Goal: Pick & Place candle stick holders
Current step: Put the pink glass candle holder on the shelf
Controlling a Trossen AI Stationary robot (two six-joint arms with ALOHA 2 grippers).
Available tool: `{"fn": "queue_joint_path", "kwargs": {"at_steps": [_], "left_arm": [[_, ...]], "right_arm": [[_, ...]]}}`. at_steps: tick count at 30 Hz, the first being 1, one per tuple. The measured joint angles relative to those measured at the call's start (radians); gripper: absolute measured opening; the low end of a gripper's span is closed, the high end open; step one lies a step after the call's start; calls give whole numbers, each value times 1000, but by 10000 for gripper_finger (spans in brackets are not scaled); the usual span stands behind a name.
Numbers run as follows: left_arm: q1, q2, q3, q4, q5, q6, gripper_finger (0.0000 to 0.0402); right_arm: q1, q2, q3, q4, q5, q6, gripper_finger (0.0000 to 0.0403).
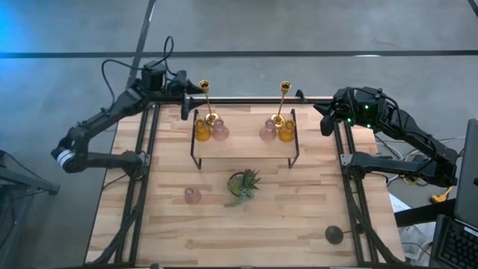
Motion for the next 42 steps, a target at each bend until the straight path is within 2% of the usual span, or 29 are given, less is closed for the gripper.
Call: {"fn": "queue_joint_path", "kwargs": {"at_steps": [4,11,18,27,36,42], "left_arm": [[5,-28,31,-127,-67,63,231],[7,-90,113,-352,-175,113,227],[6,-160,199,-612,-199,59,216],[5,-308,215,-869,-201,-89,215],[-18,-481,208,-958,-220,-289,209],[-34,-528,106,-877,-169,-358,194]], "right_arm": [[0,0,0,0,0,0,38],[0,0,0,0,0,0,38],[0,0,0,0,0,0,38],[0,0,0,0,0,0,38],[0,0,0,0,0,0,38],[0,-1,0,2,1,0,38]]}}
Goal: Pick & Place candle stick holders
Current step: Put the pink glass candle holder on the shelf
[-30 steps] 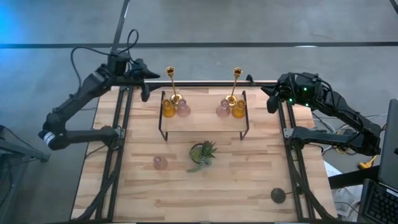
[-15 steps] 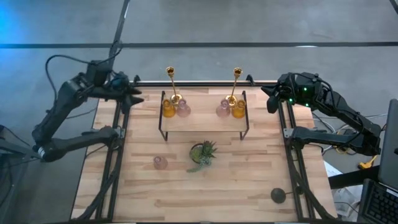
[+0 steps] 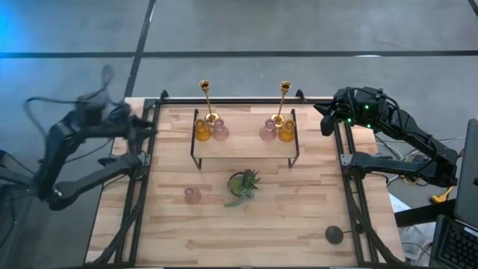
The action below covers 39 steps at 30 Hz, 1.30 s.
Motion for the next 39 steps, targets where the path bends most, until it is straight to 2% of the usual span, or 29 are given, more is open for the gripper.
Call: {"fn": "queue_joint_path", "kwargs": {"at_steps": [4,11,18,26,30,34,39], "left_arm": [[-31,20,-77,130,94,-21,187],[-197,75,-126,261,59,-21,185],[-511,129,-125,382,-95,-76,185],[-930,177,-126,362,-474,-167,185],[-1085,187,-135,362,-598,-261,185],[-1196,192,-165,348,-668,-343,185],[-1288,193,-221,308,-678,-484,185]], "right_arm": [[0,0,0,0,1,0,38],[0,0,0,-1,1,-1,38],[0,0,0,-1,6,-3,38],[0,0,0,-1,6,-8,38],[0,0,0,-1,6,-11,38],[0,0,0,-1,6,-11,38],[0,0,0,-1,6,-12,38]]}}
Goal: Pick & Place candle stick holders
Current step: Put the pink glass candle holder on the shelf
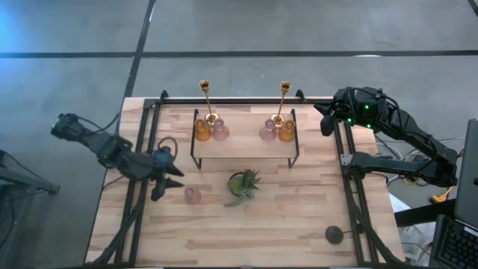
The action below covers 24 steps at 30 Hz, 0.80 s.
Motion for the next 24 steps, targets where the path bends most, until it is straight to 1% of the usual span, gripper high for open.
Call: {"fn": "queue_joint_path", "kwargs": {"at_steps": [4,9,13,19,24], "left_arm": [[-59,2,-73,10,-9,-103,185],[-95,2,-160,12,-15,-243,185],[-121,4,-214,17,16,-325,185],[-182,6,-299,96,26,-371,185],[-207,6,-367,103,2,-381,185]], "right_arm": [[0,0,0,0,0,-11,38],[0,0,0,0,0,-18,38],[0,0,0,0,0,-17,38],[0,0,0,2,2,-17,38],[0,0,0,9,3,-16,38]]}}
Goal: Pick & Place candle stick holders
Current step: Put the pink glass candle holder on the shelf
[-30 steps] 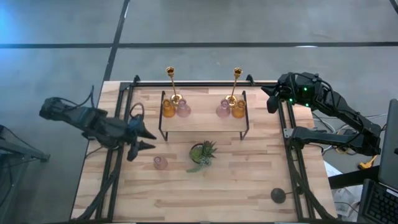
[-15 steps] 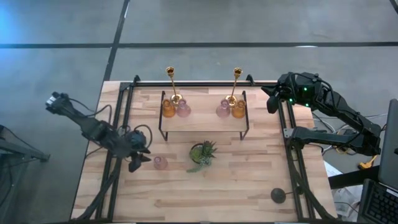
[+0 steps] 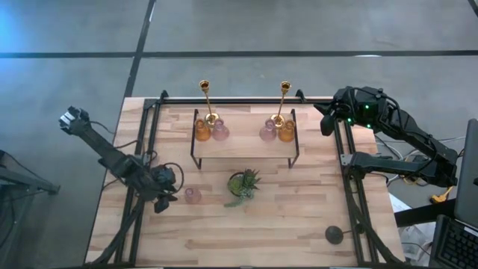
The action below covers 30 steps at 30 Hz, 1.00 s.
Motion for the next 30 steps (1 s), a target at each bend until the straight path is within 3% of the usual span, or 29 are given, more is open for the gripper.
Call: {"fn": "queue_joint_path", "kwargs": {"at_steps": [10,18,23,30], "left_arm": [[-11,2,-130,126,20,3,184],[-12,4,-252,482,22,84,181],[-12,7,-293,483,17,169,180],[-12,13,-301,486,-109,181,178]], "right_arm": [[0,0,0,0,0,-1,38],[0,4,0,0,0,-20,38],[0,12,0,-3,-1,-26,38],[0,16,0,-3,-1,-41,38]]}}
